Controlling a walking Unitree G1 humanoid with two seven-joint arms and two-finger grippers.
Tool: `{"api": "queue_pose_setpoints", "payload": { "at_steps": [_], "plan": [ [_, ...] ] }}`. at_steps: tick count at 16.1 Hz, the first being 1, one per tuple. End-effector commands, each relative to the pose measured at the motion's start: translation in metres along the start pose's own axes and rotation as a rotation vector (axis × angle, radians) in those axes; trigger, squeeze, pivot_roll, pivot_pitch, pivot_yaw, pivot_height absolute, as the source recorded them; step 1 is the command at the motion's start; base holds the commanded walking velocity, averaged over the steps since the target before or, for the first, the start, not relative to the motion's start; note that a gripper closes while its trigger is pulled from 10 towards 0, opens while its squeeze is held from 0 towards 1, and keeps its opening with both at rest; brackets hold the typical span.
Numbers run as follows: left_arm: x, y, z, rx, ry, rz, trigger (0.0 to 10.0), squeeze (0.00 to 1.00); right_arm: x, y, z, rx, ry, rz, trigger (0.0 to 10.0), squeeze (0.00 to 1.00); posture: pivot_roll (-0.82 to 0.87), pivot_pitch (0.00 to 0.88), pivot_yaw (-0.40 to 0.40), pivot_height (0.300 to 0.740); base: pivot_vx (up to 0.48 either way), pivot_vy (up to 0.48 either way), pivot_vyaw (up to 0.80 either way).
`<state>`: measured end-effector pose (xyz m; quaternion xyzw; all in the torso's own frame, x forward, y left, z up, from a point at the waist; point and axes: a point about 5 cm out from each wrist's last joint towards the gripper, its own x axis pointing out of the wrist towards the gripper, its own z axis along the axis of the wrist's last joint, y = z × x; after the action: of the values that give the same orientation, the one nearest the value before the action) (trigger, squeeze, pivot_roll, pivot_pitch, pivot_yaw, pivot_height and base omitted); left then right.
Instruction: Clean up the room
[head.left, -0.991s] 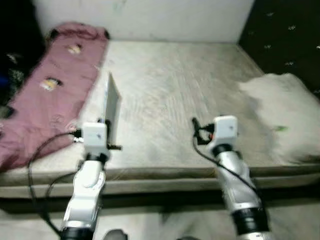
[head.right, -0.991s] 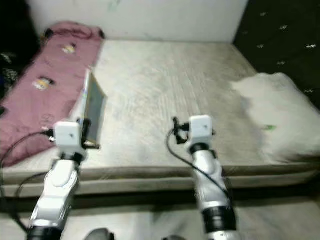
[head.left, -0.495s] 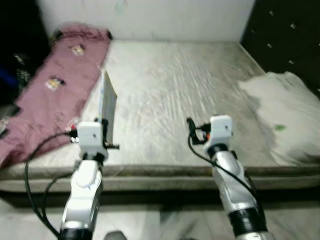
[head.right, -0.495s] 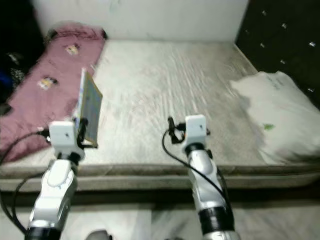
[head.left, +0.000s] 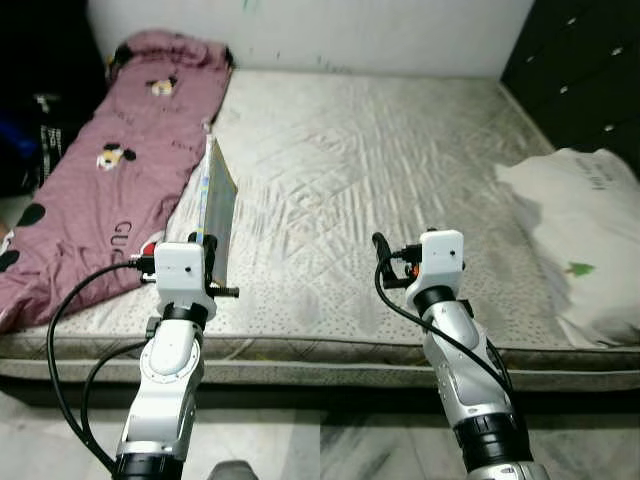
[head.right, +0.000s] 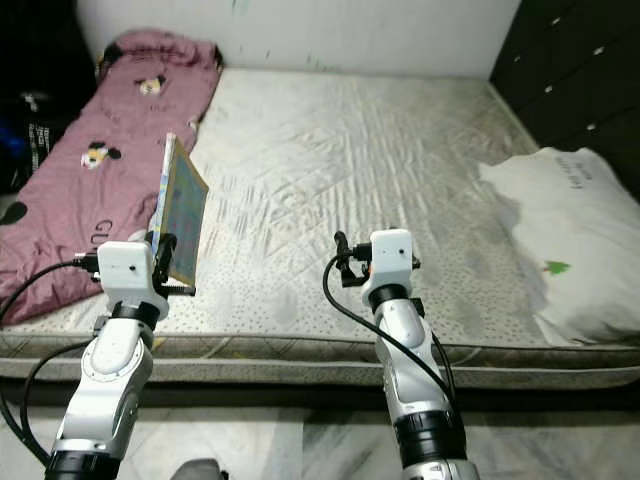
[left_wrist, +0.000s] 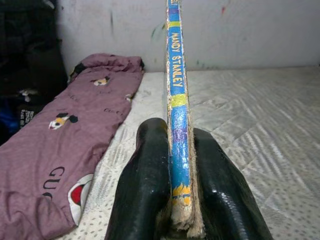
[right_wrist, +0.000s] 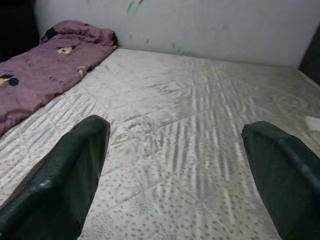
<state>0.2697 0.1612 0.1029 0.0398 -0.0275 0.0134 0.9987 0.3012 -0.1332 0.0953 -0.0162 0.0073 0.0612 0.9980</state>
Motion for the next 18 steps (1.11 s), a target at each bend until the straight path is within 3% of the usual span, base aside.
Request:
{"api": "queue_pose_setpoints", "payload": {
  "at_steps": [1, 8, 12, 13, 15, 16, 18],
  "plan": [
    [0.003, 0.001, 0.011, -0.002, -0.053, 0.001, 10.0, 0.0, 0.002, -0.001, 0.004, -0.005, -0.014, -0.006, 10.0, 0.0, 0.07, 0.008, -0.027, 0.74, 0.262, 0.0, 0.0],
    [0.003, 0.0, 0.01, -0.005, -0.046, -0.006, 10.0, 0.0, 0.002, 0.0, 0.004, -0.005, -0.013, -0.008, 10.0, 0.0, 0.07, 0.011, -0.027, 0.74, 0.269, 0.0, 0.0],
    [0.005, -0.002, 0.003, -0.002, 0.01, 0.016, 10.0, 0.0, 0.003, 0.0, 0.006, 0.017, -0.021, -0.004, 10.0, 0.0, 0.07, 0.01, -0.027, 0.74, 0.0, 0.0, 0.0],
    [0.005, 0.0, 0.004, 0.041, -0.001, 0.011, 10.0, 0.0, 0.003, -0.001, 0.006, 0.023, -0.024, -0.01, 10.0, 0.0, 0.08, 0.007, -0.025, 0.74, 0.0, 0.0, 0.0],
    [0.003, 0.002, 0.008, 0.22, -0.027, 0.048, 10.0, 0.0, 0.003, -0.006, 0.005, 0.027, -0.018, -0.058, 10.0, 0.0, 0.08, 0.002, -0.019, 0.74, 0.0, 0.0, 0.0],
    [0.001, -0.001, 0.013, 0.2, -0.078, -0.091, 10.0, 0.0, 0.004, -0.007, 0.005, -0.022, -0.009, -0.098, 10.0, 0.0, 0.08, 0.0, -0.018, 0.74, 0.0, 0.0, 0.0],
    [-0.001, 0.003, 0.011, 0.176, -0.074, -0.086, 10.0, 0.0, 0.005, -0.004, 0.004, -0.063, -0.011, -0.085, 10.0, 0.0, 0.09, 0.0, -0.019, 0.74, 0.0, 0.0, 0.0]
  ]
}}
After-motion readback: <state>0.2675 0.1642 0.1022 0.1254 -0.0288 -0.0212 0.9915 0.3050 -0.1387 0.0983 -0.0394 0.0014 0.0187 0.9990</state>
